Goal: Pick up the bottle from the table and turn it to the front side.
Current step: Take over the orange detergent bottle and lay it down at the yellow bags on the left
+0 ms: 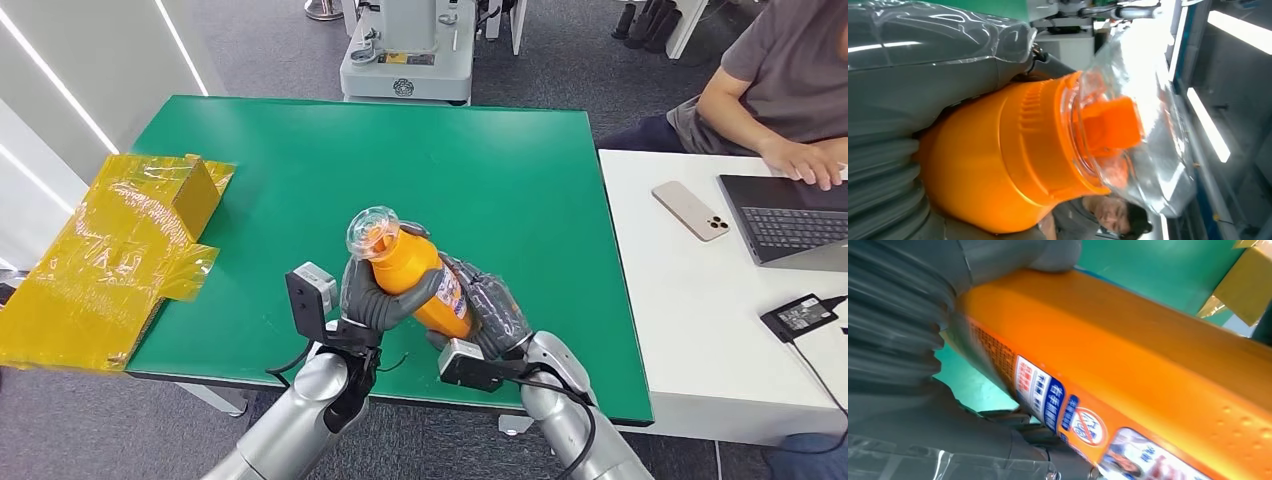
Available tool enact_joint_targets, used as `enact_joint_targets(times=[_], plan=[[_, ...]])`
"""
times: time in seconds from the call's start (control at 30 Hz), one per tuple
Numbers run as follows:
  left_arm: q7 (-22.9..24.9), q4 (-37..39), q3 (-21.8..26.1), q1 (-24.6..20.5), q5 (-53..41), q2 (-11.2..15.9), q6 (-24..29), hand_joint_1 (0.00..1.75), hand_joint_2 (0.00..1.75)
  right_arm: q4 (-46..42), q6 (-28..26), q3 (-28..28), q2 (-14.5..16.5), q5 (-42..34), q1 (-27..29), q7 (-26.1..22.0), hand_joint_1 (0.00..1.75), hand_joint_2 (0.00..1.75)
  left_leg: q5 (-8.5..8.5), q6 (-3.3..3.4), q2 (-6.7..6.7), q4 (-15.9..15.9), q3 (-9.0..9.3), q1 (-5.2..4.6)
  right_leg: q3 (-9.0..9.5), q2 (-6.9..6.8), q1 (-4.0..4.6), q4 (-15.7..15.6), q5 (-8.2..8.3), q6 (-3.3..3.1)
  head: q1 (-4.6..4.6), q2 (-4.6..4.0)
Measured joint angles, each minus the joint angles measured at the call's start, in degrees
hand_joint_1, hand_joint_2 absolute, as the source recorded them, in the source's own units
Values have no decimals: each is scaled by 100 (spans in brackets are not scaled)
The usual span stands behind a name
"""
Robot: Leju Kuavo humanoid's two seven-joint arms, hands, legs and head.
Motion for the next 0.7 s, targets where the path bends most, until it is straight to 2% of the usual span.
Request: enact_joint_targets(times=[0.1,0.2,0.37,0.5,0.7], plan=[[9,0,0,1,18,-2,14,175,175,-126,-282,-33,34,-52,111,87,0,175,0,0,0,0,0,0,0,0,0,0,0,0,0,0],[9,-1,0,-2,40,-11,62,175,175,-330,-697,-109,62,-227,277,-20,0,175,0,0,-1,0,-2,0,0,-2,0,0,0,0,0,0],[-14,-6,0,-56,92,-39,226,175,175,-1155,-1522,-309,117,-1305,777,-310,0,175,-1,0,-6,-1,-7,0,0,-9,0,0,-2,0,1,0],[-23,7,0,45,108,-5,313,175,175,-2078,-1628,-373,109,-1976,1021,-341,0,175,-1,1,6,-1,-6,-1,-10,4,-1,-1,-1,0,-1,0],[-28,7,1,102,63,9,407,175,175,-3060,-1537,-427,86,-2489,1344,-344,0,175,-1,0,3,-1,-8,0,-10,3,-1,0,-1,0,-1,0]])
